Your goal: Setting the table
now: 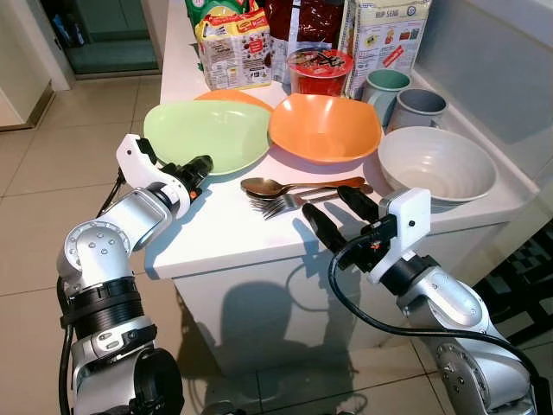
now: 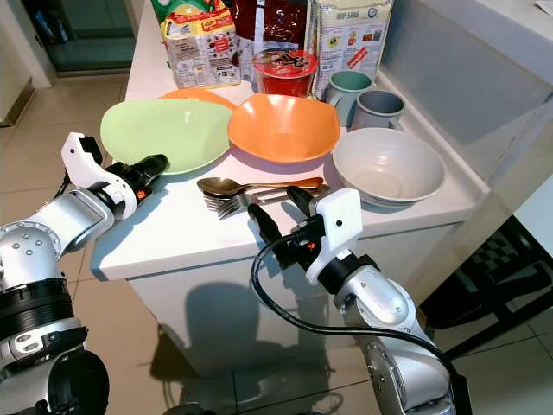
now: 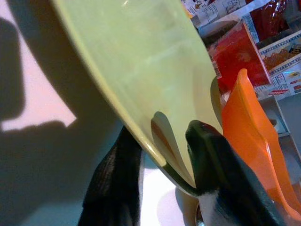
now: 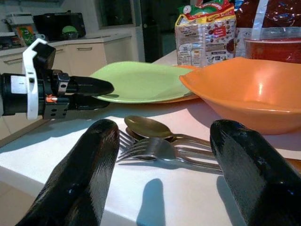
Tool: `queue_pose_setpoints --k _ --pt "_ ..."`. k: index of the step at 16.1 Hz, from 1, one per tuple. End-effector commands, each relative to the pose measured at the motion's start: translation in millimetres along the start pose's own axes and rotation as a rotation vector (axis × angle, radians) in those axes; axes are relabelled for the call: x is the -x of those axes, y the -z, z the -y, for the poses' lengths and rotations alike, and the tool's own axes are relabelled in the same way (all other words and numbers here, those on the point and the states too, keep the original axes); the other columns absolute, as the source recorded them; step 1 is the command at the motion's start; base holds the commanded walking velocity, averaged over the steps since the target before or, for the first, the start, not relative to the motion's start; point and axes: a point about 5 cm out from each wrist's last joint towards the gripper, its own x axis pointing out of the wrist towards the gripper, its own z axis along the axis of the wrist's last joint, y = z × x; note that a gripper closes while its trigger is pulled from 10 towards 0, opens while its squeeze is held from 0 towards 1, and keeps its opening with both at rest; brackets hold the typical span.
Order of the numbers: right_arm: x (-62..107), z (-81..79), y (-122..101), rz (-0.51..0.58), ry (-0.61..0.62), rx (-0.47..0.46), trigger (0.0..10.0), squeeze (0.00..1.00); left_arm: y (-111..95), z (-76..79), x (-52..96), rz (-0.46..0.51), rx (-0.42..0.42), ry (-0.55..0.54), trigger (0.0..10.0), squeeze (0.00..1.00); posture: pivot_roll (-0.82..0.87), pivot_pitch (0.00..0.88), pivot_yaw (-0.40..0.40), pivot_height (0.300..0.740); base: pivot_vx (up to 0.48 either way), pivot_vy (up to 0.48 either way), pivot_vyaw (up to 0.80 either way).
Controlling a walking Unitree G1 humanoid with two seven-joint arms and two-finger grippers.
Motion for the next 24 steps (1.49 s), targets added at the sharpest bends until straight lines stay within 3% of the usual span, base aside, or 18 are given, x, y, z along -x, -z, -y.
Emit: queue_pose_setpoints --k 1,5,13,19,21,24 --pt "1.3 1.4 0.0 -0.001 0.01 0.004 10.0 0.0 3.1 -0.3 -1.4 -0.018 -0.009 -0.014 0.0 0.0 0.05 0.049 0.047 0.74 0.0 0.0 0.0" --pt "1.2 2.0 -0.3 0.001 0.013 0.007 10.0 0.0 0.1 1.6 1.9 -0.006 -0.018 -0.013 0.0 0.0 0.05 0.048 0.049 0.74 0.0 0.0 0.0" --pt "-4.3 5.4 -3.3 0.02 0.005 0.007 10.0 0.0 -19.7 1.6 25.0 0.118 -0.043 -0.04 0.0 0.0 0.06 0.029 0.028 0.74 0.0 0.0 0.0" --pt "-14.9 13.2 -10.8 0.068 0.031 0.016 10.0 0.0 -35.3 -7.3 36.4 0.235 0.016 -0.076 0.0 0.0 0.07 0.012 0.007 0.74 0.0 0.0 0.0" --pt "-19.1 23.8 -20.4 0.125 0.103 -0.018 10.0 0.0 -47.0 -0.2 43.5 0.338 0.008 -0.016 0.0 0.0 0.07 0.005 -0.005 0.74 0.0 0.0 0.0" --pt "-24.0 29.6 -27.9 0.16 0.128 -0.04 10.0 0.0 -51.1 4.6 47.3 0.384 -0.019 0.029 0.0 0.0 0.07 0.0 -0.016 0.74 0.0 0.0 0.0"
